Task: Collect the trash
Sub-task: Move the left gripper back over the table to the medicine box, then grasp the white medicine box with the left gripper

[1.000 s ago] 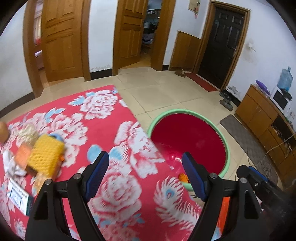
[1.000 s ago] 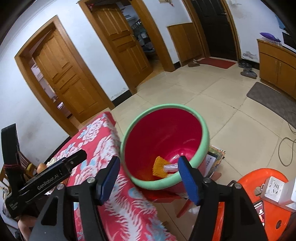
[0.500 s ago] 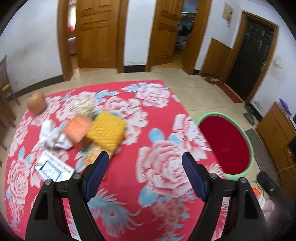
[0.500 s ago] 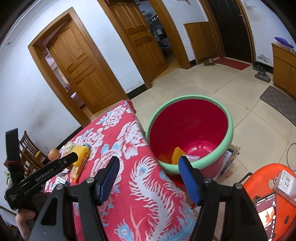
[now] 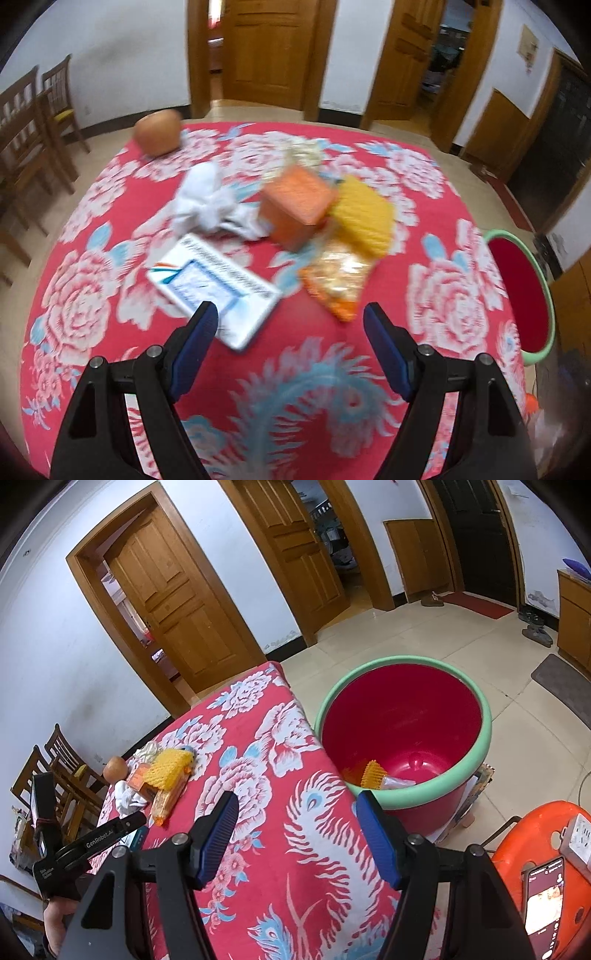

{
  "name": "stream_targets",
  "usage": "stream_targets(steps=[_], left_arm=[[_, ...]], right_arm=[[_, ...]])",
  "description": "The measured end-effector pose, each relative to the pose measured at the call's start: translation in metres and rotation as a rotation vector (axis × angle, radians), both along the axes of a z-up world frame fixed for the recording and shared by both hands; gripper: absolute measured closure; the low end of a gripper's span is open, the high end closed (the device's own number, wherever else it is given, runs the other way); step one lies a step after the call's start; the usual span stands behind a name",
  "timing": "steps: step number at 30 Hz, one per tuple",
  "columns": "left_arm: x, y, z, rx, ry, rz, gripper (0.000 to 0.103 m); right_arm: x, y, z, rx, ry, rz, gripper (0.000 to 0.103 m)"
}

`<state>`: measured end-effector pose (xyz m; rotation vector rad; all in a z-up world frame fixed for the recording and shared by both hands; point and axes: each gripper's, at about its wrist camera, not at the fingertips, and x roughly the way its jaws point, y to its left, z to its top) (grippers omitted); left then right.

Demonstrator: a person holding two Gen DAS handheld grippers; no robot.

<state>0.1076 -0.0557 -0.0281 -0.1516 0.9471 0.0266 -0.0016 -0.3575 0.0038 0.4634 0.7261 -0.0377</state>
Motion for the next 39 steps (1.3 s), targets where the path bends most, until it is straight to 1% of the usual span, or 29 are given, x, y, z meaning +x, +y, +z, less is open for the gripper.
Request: stream_targets(steps=[5,9,13,17,20,25,27,33,36,39], left_arm=[[0.005,0.025,-0.008,-0.010,0.018,0.084,0.022],[0.016,0.039,-0.013,-0.020,0.024,0.131,0.022],[0.031,0.047,-0.018,-0.040,0.041,0.158,0.022],[0.042,0.049,-0.025,-0.035,0.060,0.167,0.022],[0.047,0.045,-0.030,-0.027,0.071,0.163,0.023],[0.045,0.033,-0.032,0.028,0.062,0.122,0.023],[0.042,0.031,-0.031,0.029,0.048,0.110,0.027],[0.031,0.029,-0.028,0.023,0.043,0.055,0.035],[0.023,0.028,-0.026,0.009,0.037,0.022,0.043],[0.014,0.028,-0.021,0.005,0.022,-0.009,0.046]], right_arm=[[0.002,0.006,-0.002,0.000,0.007,0.012,0.034],[0.002,0.010,-0.003,-0.005,0.012,0.024,0.034],[0.001,0.012,-0.002,-0.009,0.013,0.026,0.034],[-0.001,0.011,-0.002,-0.012,0.013,0.022,0.034],[-0.002,0.010,-0.002,-0.013,0.016,0.018,0.034],[-0.004,0.009,-0.002,-0.011,0.023,0.016,0.034],[-0.006,0.009,0.000,-0.013,0.021,0.015,0.034],[-0.014,0.009,0.005,-0.026,0.015,0.012,0.034],[-0.018,0.012,0.008,-0.032,0.015,0.016,0.034],[-0.022,0.018,0.012,-0.040,0.011,0.024,0.034]])
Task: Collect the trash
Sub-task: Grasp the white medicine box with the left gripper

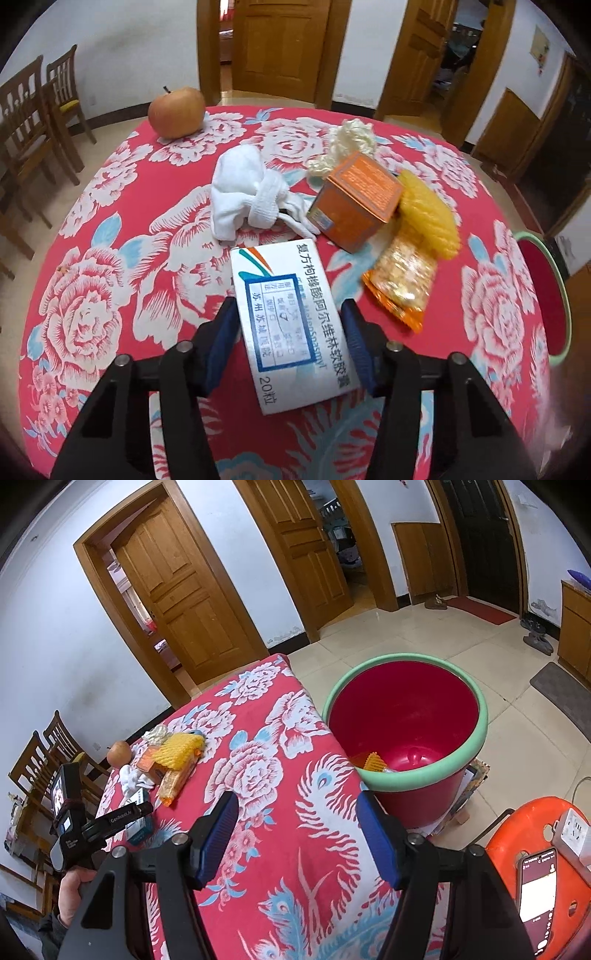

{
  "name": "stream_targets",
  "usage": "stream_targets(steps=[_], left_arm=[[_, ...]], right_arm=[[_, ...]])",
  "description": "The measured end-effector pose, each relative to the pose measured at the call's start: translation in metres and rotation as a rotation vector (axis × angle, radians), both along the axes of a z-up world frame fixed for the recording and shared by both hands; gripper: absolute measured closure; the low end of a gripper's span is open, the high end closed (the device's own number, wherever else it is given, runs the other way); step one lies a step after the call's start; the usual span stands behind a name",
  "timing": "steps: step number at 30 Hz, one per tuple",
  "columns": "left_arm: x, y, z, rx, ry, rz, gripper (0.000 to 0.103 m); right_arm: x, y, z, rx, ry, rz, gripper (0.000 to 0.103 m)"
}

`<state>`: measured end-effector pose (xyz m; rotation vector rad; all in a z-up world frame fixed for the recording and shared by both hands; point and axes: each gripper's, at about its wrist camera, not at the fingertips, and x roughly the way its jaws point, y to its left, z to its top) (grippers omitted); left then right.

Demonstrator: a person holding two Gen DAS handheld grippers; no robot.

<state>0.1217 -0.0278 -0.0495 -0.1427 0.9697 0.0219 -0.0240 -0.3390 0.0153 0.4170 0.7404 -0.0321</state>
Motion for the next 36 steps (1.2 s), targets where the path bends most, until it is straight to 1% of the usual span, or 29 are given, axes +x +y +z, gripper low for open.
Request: stream_targets(steps=[5,9,14,19,21,24,27,32,36], left_arm=[[-0.015,0.003,0.015,0.008,-0.047,-0.048,0.046],[-0.025,0.010,0.027,0.021,-0.088,-0.071,0.046],[-0.032,0.025,0.038,0.024,-0.122,-0.080,0.046],[-0.036,0.041,0.045,0.026,-0.149,-0.067,0.046],[-0.035,0.048,0.046,0.028,-0.158,-0.054,0.046],[-0.031,0.055,0.045,0.025,-0.162,-0.039,0.046],[-0.025,0.063,0.042,0.017,-0.160,-0.018,0.046],[-0.010,0.071,0.039,0.018,-0.160,0.007,0.046],[0.004,0.073,0.036,0.019,-0.163,0.013,0.046]], right_arm=[[-0.008,0.013,0.002,-0.008,0.003,0.016,0.034],[-0.012,0.031,0.004,-0.013,0.010,0.053,0.034],[-0.014,0.058,0.007,-0.028,0.017,0.102,0.034],[-0.010,0.094,0.008,-0.012,0.025,0.197,0.034],[-0.006,0.110,0.007,-0.027,0.028,0.234,0.034],[0.008,0.132,0.003,-0.054,0.034,0.280,0.034],[0.026,0.146,-0.002,-0.066,0.049,0.298,0.034],[0.059,0.160,-0.003,-0.080,0.060,0.314,0.034],[0.090,0.168,-0.001,-0.063,0.064,0.311,0.034]])
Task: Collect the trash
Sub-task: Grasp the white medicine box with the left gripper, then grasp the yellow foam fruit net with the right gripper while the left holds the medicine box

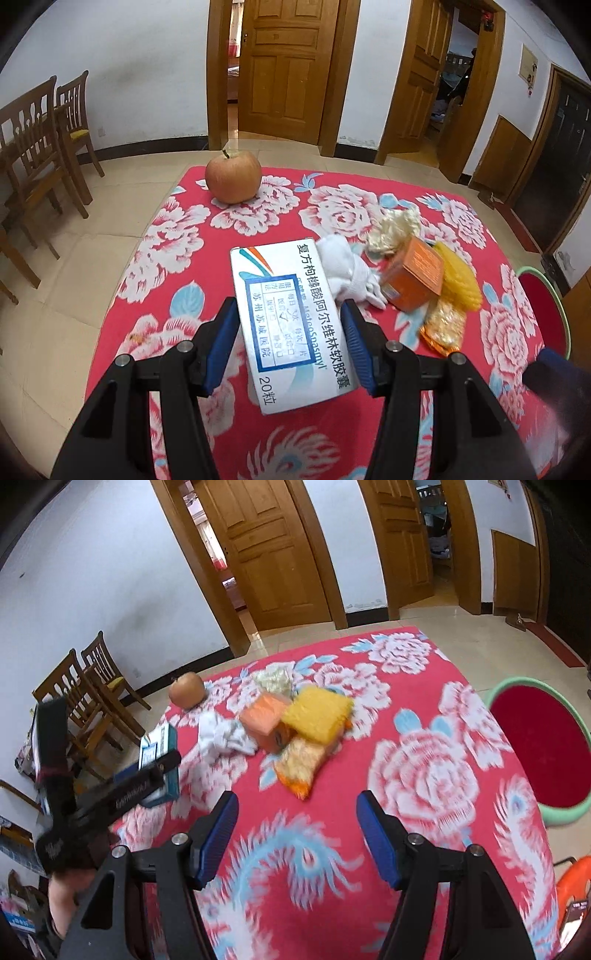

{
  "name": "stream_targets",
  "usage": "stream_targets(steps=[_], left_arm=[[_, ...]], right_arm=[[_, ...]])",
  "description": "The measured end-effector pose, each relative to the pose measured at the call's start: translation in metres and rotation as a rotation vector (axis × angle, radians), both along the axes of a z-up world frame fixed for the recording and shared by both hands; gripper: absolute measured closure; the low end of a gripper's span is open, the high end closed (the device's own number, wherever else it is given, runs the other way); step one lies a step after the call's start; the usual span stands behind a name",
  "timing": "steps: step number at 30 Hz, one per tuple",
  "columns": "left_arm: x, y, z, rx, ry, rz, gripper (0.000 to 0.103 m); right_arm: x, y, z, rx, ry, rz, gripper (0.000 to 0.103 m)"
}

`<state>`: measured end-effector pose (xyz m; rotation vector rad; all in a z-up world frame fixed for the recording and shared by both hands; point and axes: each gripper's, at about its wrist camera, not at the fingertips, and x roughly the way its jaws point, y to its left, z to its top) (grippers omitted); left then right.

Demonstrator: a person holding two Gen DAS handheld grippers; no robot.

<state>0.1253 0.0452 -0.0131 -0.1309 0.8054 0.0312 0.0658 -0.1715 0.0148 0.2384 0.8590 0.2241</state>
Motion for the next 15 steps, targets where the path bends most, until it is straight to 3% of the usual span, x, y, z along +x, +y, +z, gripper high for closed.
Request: stream_targets(steps=[15], left_arm=[[0.023,0.005,-0.023,-0.020,0.002,0.011,0.046]], right_arm=[[0.106,-0.001,-0.039,-0.005,0.066,-0.095,0.034]])
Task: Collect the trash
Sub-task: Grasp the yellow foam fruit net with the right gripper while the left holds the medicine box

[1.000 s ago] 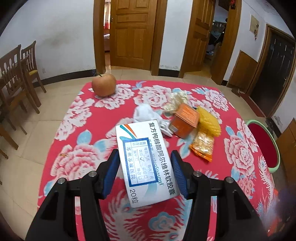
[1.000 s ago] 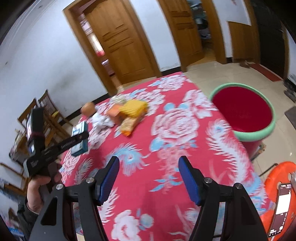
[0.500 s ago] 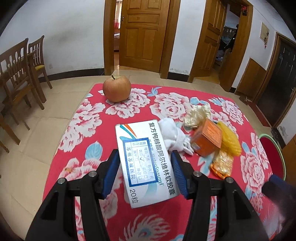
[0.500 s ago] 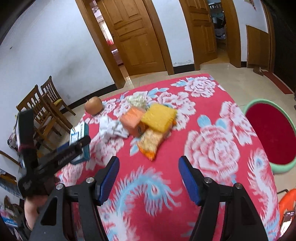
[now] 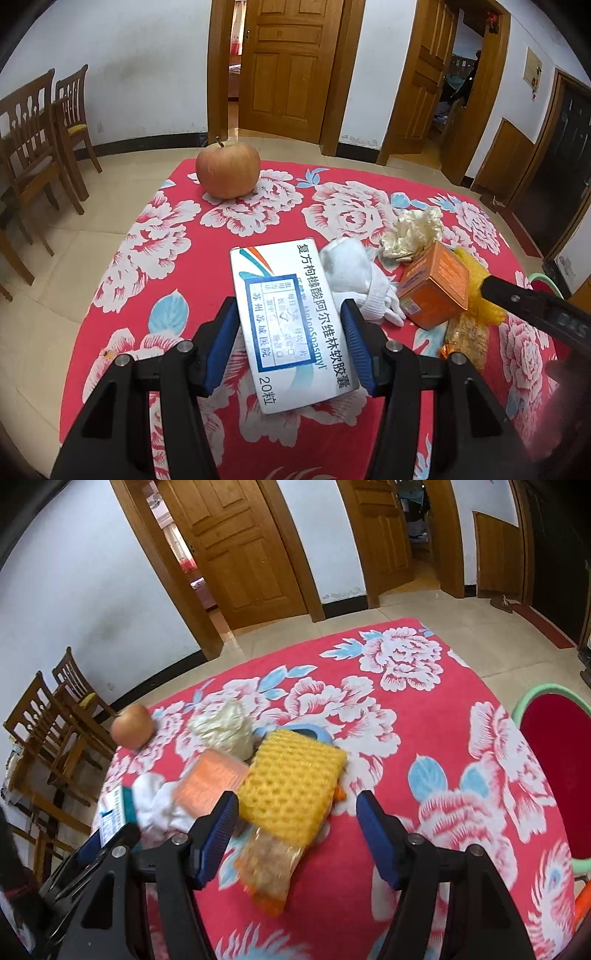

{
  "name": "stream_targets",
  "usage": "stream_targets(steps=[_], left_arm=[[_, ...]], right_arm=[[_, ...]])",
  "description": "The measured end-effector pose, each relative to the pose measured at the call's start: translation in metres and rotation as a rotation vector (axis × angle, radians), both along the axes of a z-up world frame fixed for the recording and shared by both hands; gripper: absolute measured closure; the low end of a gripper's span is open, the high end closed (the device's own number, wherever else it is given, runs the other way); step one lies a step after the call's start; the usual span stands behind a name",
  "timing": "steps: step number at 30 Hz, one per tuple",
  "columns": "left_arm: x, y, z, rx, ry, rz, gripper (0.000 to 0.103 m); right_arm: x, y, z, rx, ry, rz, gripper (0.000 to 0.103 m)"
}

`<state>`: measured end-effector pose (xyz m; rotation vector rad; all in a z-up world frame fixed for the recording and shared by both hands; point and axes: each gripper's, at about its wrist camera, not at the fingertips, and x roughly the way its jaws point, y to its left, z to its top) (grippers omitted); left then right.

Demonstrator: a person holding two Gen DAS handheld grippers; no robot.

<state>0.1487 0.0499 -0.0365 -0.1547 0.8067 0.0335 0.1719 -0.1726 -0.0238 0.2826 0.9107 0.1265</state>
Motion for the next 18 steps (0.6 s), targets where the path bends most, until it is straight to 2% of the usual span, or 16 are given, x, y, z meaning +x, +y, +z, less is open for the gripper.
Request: stream_targets(steps=[3,7,18], left_arm=[[0.001,0.003,-0.001,-0.012,-0.001,0.008,0.046],[0.002,0.003,-0.003,-0.019,0.004,0.003,0.046],[0.001,-0.002,-0.005,-0.010,0.014,-0.010,0.046]], right_arm=[[0.008,-0.001,-0.009,0.007,0.015,-0.003,0.034],[0.014,0.001,-0.019,0.021,0.030,0.006,0.043],[0.007,0.008,-0.012,-0.007,-0.021,0.046,0.064]])
